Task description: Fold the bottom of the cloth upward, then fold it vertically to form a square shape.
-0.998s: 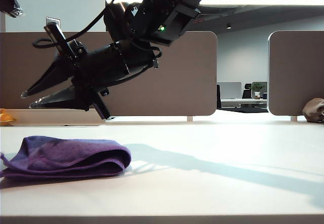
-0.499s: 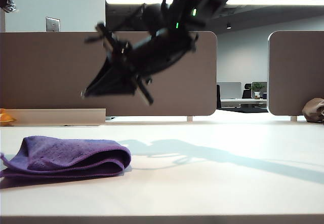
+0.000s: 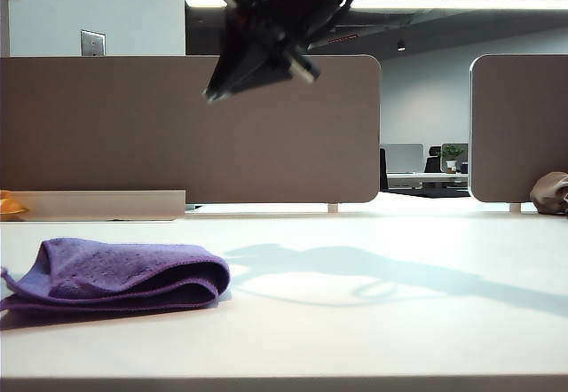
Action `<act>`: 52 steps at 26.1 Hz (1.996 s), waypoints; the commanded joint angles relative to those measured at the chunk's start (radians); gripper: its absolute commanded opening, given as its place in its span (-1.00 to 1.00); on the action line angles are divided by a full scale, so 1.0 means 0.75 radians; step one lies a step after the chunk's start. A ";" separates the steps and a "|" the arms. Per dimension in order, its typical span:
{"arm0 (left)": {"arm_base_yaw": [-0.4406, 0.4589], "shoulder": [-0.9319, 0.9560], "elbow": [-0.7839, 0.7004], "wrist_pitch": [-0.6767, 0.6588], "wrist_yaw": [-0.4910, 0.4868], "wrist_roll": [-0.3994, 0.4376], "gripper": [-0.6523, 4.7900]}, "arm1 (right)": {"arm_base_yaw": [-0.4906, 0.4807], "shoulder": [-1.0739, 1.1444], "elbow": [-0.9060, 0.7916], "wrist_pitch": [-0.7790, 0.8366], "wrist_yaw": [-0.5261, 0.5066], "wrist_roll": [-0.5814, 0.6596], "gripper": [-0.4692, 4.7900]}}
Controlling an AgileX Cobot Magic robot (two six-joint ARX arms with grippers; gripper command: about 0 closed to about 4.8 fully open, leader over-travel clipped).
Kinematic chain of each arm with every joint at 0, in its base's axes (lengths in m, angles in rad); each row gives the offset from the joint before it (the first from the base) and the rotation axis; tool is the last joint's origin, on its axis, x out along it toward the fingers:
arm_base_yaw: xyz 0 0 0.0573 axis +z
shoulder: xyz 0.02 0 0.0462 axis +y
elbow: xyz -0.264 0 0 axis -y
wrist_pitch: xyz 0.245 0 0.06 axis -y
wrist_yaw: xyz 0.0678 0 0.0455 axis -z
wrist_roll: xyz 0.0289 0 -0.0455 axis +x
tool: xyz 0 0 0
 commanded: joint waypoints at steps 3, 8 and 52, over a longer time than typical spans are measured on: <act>0.002 -0.100 0.003 0.070 -0.064 -0.009 -0.78 | 0.004 -0.101 0.006 0.036 0.096 -0.065 -0.86; 0.002 -0.253 0.003 0.177 -0.116 -0.053 -0.78 | 0.005 -0.176 0.005 0.107 0.130 -0.094 -0.86; 0.002 -0.637 -0.455 0.592 -0.198 -0.178 -0.78 | 0.054 -1.280 -0.564 0.247 0.579 -0.181 -0.86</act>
